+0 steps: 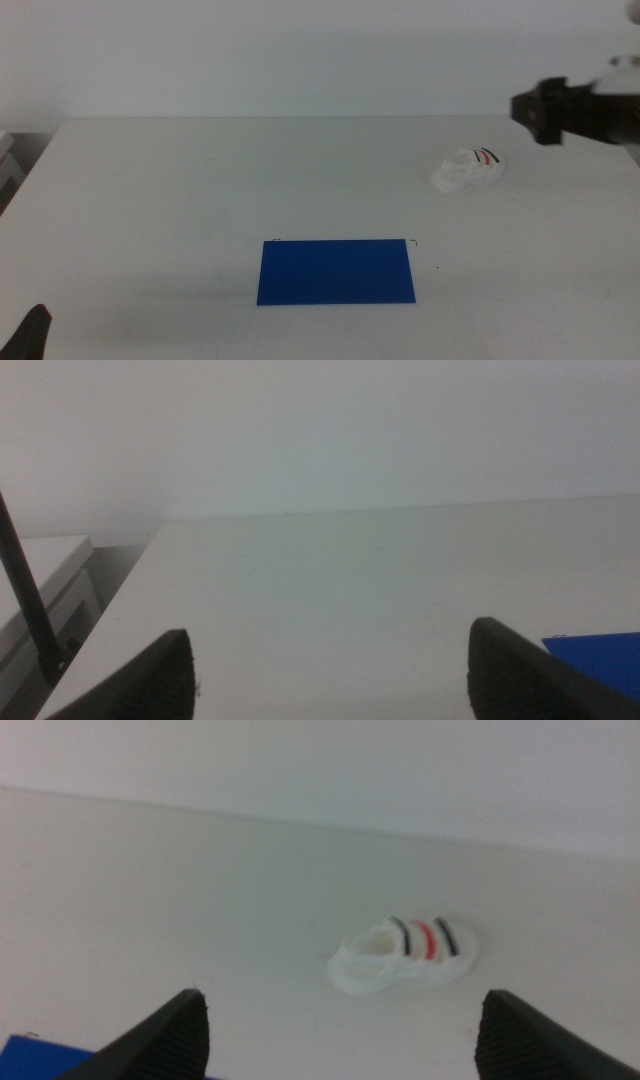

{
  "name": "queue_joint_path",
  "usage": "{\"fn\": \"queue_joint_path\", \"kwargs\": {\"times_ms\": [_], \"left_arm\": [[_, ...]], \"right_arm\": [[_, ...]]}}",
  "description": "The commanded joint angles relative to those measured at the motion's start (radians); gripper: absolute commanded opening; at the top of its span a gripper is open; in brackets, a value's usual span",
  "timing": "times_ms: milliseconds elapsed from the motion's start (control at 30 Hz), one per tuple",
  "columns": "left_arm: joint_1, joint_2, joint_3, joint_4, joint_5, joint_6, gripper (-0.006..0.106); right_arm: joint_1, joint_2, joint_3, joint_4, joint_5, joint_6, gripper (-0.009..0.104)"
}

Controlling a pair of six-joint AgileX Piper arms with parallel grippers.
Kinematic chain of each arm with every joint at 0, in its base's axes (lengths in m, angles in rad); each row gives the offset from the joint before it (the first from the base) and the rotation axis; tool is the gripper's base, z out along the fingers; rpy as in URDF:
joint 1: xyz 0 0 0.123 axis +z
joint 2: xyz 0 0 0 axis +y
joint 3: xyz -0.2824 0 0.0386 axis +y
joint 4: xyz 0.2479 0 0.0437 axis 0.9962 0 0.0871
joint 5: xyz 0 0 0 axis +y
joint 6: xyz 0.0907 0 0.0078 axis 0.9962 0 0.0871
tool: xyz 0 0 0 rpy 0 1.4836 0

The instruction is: Use one arm to grab the shoe from the table and place it on the mat.

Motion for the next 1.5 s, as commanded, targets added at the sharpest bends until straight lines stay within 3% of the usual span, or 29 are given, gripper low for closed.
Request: {"fn": "queue_joint_path", "kwargs": {"times_ms": [0, 167, 367, 533, 633, 1100, 1267, 1467], "left_arm": [[-0.005, -0.013, 0.007, -0.01, -0.082, -0.005, 0.094], [-0.005, -0.013, 0.007, -0.01, -0.082, -0.005, 0.094], [-0.005, -0.013, 0.007, -0.01, -0.082, -0.005, 0.094], [-0.005, -0.013, 0.007, -0.01, -0.082, -0.005, 0.094], [-0.005, -0.013, 0.007, -0.01, -0.082, -0.005, 0.094], [-0.005, -0.013, 0.007, -0.01, -0.082, -0.005, 0.094], [-0.005, -0.013, 0.007, -0.01, -0.082, -0.005, 0.094], [-0.005, -0.013, 0.007, -0.01, -0.082, -0.005, 0.094]], "right_arm": [[0.01, 0.058, -0.122, 0.0, 0.016, 0.055, 0.092], [0.011, 0.248, -0.357, -0.026, 0.212, 0.252, 0.092], [0.023, 0.465, -0.664, -0.119, 0.464, 0.495, 0.092], [0.05, 0.609, -0.883, -0.205, 0.594, 0.717, 0.092], [0.062, 0.667, -0.954, -0.214, 0.64, 0.794, 0.092], [0.064, 0.676, -0.962, -0.216, 0.66, 0.853, 0.092], [0.064, 0.676, -0.962, -0.277, 0.655, 0.855, 0.092], [0.054, 0.68, -0.962, -0.289, 0.713, 0.94, 0.092]]}}
